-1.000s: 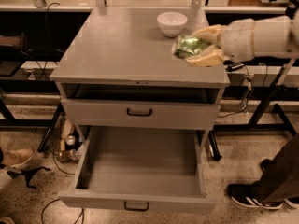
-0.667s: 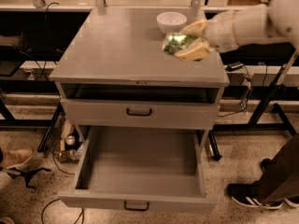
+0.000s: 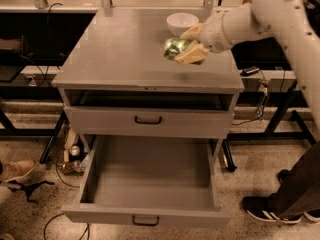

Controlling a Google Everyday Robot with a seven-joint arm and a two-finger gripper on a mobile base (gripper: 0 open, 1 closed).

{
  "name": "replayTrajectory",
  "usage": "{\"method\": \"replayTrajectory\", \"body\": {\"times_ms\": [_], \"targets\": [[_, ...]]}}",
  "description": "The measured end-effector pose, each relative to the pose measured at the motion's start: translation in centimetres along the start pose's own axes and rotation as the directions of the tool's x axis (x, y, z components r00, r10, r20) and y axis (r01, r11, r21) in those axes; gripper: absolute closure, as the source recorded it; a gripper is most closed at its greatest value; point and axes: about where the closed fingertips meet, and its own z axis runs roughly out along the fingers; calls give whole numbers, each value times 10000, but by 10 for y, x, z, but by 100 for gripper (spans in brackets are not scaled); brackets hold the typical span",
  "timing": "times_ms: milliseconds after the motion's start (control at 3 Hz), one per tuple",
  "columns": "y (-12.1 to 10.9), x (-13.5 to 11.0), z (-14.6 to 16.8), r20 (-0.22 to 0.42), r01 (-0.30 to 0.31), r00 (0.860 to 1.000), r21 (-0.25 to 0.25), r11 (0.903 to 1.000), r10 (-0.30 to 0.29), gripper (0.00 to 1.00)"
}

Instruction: Pick green can from middle drawer and place on counter

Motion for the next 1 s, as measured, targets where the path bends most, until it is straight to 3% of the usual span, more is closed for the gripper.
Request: {"method": "replayTrajectory", "body": {"times_ms": [333,1000], "targets": [[-7,5,27,-165,-339,9993,36,9994,340,100],[-13,8,66,-242,-763,9968,-256,9968,757,58]]}}
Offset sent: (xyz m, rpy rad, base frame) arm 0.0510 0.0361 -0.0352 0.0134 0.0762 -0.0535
